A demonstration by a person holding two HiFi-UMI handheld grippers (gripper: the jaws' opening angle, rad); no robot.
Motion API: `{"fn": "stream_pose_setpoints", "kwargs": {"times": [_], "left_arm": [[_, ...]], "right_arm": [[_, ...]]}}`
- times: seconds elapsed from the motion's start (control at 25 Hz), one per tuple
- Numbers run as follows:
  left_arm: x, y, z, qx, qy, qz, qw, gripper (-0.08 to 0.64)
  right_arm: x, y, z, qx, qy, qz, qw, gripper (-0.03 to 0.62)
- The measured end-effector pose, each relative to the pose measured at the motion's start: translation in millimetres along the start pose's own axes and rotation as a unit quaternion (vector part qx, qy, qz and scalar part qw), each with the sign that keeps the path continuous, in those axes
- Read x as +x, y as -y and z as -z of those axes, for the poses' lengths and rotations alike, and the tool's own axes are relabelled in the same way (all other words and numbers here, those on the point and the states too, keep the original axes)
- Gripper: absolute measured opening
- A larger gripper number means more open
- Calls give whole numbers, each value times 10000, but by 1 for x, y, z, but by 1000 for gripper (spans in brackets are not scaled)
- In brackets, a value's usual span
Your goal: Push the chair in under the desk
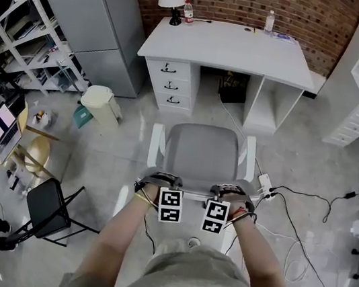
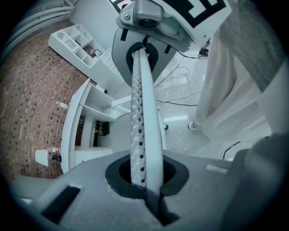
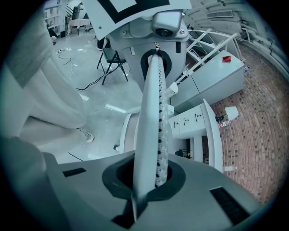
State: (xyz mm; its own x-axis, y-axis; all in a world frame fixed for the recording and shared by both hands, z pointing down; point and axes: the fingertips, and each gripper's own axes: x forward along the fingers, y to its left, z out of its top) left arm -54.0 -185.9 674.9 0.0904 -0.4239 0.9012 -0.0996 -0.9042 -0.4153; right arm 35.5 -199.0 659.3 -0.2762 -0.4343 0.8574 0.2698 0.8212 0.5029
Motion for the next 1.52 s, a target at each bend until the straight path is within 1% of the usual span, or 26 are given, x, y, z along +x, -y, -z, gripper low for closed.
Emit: {"fn": "stream_pose_setpoints", "kwargs": {"times": [0.24, 0.84, 1.52], "left_arm": [[2, -11, -2, -17, -3, -44, 10000, 14], [17, -46, -2, 83, 15, -172, 9998, 14], [45, -100, -3, 137, 31, -121, 9998, 14]], "right_arm": [[3, 11, 5, -36, 8, 0, 10000, 9], [19, 40, 16, 6, -27, 46, 10000, 9], [47, 89, 37, 43, -93, 102, 9999, 9]]}}
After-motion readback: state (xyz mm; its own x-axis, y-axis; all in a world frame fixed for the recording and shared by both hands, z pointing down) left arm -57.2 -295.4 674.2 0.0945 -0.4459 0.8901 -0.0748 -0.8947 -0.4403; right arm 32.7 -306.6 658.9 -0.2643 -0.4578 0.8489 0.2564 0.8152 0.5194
